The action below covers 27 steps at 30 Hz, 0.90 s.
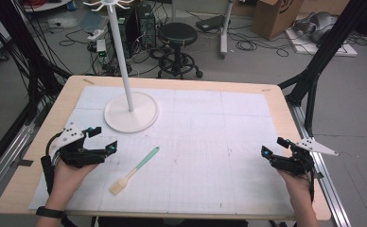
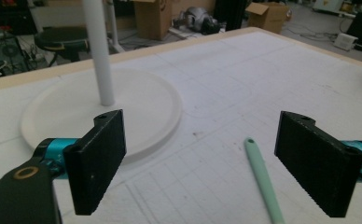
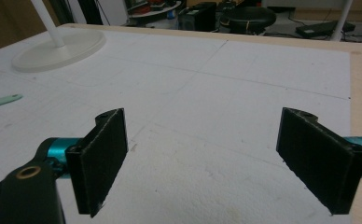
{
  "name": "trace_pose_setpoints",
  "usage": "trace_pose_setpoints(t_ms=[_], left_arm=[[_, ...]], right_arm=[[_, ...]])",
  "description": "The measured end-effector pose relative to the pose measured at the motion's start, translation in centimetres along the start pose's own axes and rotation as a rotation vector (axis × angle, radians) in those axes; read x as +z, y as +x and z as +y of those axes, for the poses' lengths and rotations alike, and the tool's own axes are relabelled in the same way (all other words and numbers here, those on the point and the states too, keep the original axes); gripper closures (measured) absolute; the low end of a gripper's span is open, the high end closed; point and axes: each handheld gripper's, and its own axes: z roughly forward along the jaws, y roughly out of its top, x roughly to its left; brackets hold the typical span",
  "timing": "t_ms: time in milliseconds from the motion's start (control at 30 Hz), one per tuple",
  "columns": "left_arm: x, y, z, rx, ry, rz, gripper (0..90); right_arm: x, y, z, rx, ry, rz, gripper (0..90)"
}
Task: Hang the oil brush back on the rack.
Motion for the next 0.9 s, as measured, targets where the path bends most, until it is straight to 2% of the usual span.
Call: trace_pose_setpoints(t_ms=[200,333,533,733,900], left_arm=[[0.7,-1.6,-0.5,0.008,0.04,0.008,17.4],[1.3,-2.6,-1.1,0.02,0.087,0.006,18.7],[2.1,-3.2,-2.2,0.018,0.144,-0.004,19.3],[2.8,-4.3,-3.3,0.031,0.197,0.017,23.1],[3.0,-4.8,-3.8,0.032,0.221,0.023,25.7]], right_arm=[[0.0,0.0,0.0,0.001,-0.001,-0.002,15.5],[-0.1,-0.1,0.0,0.007,-0.003,-0.001,15.5],[-0.1,-0.1,0.0,0.01,-0.006,-0.003,15.6],[0.0,-0.1,0.0,0.004,-0.003,-0.001,15.6],[-0.1,-0.1,0.0,0.007,-0.005,-0.001,15.6]])
